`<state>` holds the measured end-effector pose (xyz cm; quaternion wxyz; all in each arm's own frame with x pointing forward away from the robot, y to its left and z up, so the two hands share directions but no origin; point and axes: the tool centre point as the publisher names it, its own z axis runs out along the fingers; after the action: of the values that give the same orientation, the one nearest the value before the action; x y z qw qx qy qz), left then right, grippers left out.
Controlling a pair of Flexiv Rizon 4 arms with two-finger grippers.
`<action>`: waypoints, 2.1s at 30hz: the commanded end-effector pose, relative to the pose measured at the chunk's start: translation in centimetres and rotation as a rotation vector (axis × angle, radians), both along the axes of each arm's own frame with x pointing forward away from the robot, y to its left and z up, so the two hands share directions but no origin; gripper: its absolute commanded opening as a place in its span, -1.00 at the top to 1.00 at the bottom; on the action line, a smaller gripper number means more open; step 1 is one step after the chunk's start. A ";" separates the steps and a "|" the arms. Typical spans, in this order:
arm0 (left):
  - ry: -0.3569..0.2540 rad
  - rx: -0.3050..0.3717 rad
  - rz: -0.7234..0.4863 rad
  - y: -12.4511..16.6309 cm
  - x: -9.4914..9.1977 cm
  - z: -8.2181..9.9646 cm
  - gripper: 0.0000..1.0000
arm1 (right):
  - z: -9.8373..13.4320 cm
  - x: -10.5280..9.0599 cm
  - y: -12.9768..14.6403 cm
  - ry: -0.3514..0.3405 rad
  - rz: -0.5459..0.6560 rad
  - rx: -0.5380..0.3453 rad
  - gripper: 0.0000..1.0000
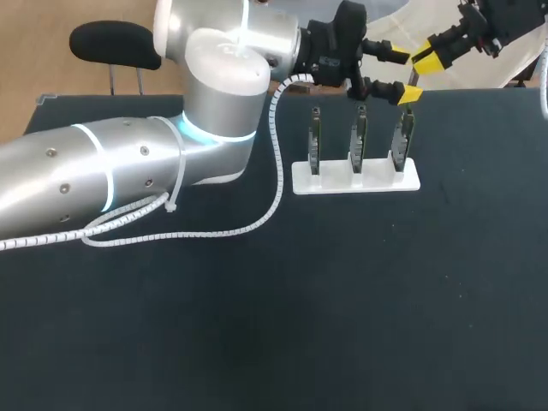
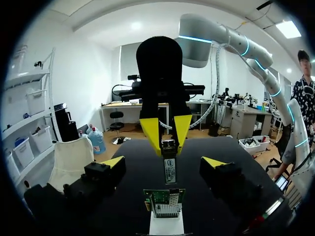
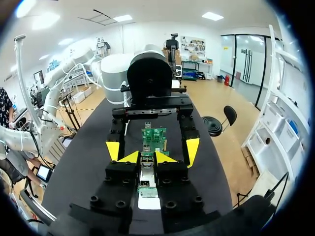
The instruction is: Pick up the optical module with the left hand, and insert it into the network port with the right hand.
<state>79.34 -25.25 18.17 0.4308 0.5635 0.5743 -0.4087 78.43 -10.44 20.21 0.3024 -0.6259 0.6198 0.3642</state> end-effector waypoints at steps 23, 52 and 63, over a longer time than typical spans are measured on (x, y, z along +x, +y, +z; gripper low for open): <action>0.046 0.231 -0.011 1.7 -1.5 -1.4 -1.00 | 0.0 0.7 0.2 0.005 0.011 -0.010 1.00; 0.107 0.300 -0.017 2.1 -2.0 -2.8 -1.00 | -0.1 0.7 0.0 0.010 0.015 -0.013 1.00; 0.119 0.305 -0.024 2.2 -2.1 -3.1 -1.00 | -0.2 0.8 0.1 0.013 0.018 -0.014 1.00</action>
<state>77.01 -22.96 15.04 0.3044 0.6028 0.6465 -0.3551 78.83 -10.39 20.07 0.2929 -0.6304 0.6199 0.3640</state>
